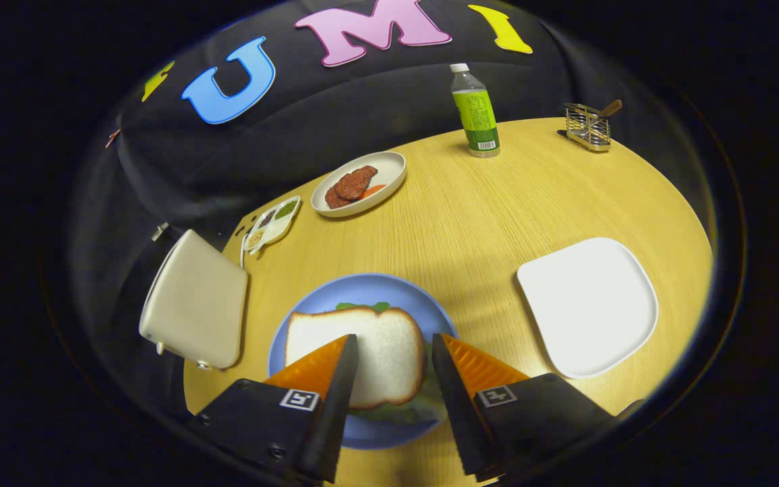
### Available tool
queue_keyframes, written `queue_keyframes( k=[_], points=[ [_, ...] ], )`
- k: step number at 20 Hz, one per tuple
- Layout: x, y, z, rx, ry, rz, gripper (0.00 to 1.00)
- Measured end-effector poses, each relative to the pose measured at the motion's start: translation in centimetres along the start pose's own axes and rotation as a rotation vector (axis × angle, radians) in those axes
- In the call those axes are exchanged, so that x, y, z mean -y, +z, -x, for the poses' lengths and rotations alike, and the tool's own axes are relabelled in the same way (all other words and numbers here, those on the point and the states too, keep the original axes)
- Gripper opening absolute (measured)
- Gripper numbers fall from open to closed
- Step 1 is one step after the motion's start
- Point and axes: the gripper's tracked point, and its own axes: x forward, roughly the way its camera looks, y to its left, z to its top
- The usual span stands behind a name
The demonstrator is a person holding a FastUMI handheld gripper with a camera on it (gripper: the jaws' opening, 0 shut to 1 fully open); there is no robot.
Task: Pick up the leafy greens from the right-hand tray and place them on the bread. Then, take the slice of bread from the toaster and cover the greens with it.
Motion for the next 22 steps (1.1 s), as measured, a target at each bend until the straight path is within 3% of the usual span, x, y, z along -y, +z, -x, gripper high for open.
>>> queue_keyframes(
  k=[4,6,22],
  points=[
    [1.0,1.5,2.3,0.028,-0.002,0.042,0.92],
    [1.5,3.1,3.8,0.060,-0.003,0.068,0.96],
    [0.1,19.4,20.8,0.456,0.052,0.338,0.99]
  ],
)
